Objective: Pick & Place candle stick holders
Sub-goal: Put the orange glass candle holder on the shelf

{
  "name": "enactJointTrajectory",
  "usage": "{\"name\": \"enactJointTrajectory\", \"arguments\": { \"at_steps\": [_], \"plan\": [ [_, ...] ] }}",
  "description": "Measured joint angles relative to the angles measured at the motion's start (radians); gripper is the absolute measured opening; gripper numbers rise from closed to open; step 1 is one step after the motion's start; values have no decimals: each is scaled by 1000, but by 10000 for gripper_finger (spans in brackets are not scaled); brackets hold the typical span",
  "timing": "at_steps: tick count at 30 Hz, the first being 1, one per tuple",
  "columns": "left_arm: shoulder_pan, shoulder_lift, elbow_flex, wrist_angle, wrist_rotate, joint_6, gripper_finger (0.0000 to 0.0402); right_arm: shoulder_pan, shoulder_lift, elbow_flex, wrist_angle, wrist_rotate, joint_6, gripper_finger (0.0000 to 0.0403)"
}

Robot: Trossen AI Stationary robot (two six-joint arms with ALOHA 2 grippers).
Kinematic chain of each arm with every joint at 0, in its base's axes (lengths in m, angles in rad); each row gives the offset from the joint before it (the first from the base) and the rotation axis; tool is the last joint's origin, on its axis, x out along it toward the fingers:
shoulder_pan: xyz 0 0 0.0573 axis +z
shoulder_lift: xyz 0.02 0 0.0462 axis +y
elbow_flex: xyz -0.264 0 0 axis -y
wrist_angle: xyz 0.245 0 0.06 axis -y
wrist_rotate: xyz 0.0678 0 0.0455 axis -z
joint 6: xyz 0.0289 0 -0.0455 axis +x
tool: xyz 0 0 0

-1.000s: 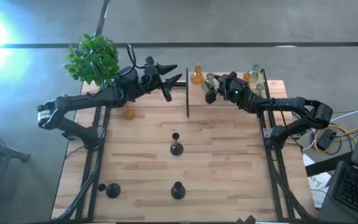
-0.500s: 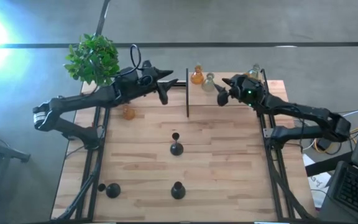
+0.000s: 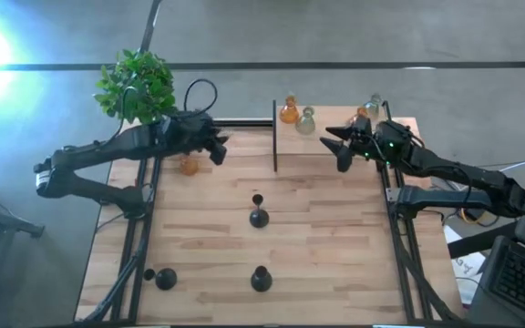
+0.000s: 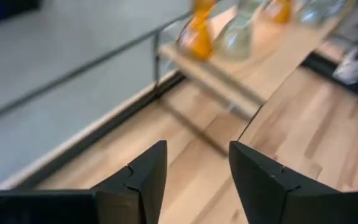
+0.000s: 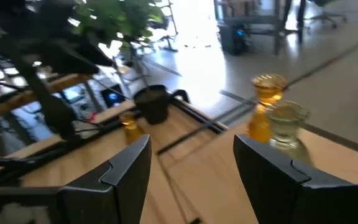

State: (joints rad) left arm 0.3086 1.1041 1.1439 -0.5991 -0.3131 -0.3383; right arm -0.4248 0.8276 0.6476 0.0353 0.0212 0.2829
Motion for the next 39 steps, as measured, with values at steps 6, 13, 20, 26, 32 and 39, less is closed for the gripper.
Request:
{"name": "enactJointTrajectory", "arguments": {
  "at_steps": [6,13,20,26,32,39],
  "plan": [
    [-37,-40,2,-271,-67,-340,149,54,-15,0,-2,4,13,219],
    [-20,-11,9,-532,66,-594,129,65,15,0,-2,5,55,219],
    [-1,82,10,-652,222,-512,117,65,16,0,7,0,55,219],
    [34,173,10,-733,217,-532,115,68,13,11,3,-4,58,219],
    [87,229,10,-720,146,-517,115,68,14,55,-4,-5,25,219],
    [148,265,10,-712,50,-500,114,68,24,93,-45,-5,2,219]
  ]
}}
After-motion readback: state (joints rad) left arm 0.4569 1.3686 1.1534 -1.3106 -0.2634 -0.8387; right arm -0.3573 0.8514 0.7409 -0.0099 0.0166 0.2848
